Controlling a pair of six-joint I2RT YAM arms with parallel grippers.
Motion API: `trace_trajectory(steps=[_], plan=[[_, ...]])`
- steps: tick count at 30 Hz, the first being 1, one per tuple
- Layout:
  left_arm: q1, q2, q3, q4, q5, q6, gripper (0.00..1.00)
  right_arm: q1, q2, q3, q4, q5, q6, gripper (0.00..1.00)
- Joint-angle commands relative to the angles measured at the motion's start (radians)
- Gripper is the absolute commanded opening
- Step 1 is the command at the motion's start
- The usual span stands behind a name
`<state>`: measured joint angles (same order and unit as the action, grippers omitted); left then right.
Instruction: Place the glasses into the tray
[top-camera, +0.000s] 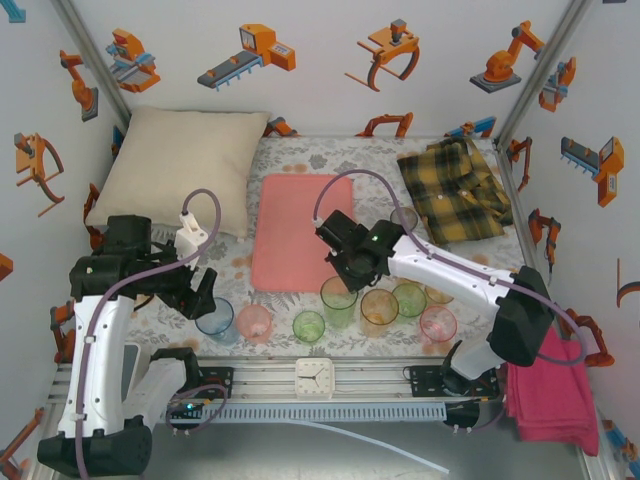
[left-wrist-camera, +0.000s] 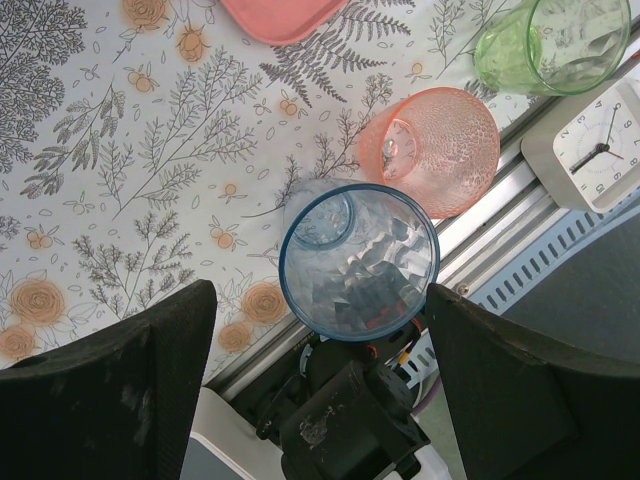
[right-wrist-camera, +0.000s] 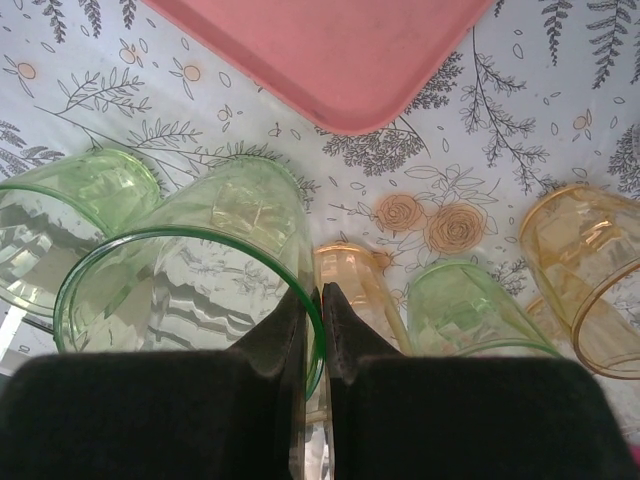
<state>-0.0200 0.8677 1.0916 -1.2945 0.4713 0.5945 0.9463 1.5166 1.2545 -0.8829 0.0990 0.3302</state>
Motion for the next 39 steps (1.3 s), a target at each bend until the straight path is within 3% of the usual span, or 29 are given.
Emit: trace_trajectory(steps=[1,27,39], plan=[[-0.006,-0.009,-0.002,-0.011,0.012,-0.005,0.78,0.008,-0.014,0.040,-0.039,0.021,-0.022,0.09],[-0.006,0.007,0.025,0.003,0.013,-0.023,0.78,-0.004,-0.009,0.225,-0.109,0.039,-0.092,0.08],[-0.006,0.007,0.028,0.023,0.019,-0.030,0.78,-0.109,0.037,0.360,-0.123,0.010,-0.124,0.08]])
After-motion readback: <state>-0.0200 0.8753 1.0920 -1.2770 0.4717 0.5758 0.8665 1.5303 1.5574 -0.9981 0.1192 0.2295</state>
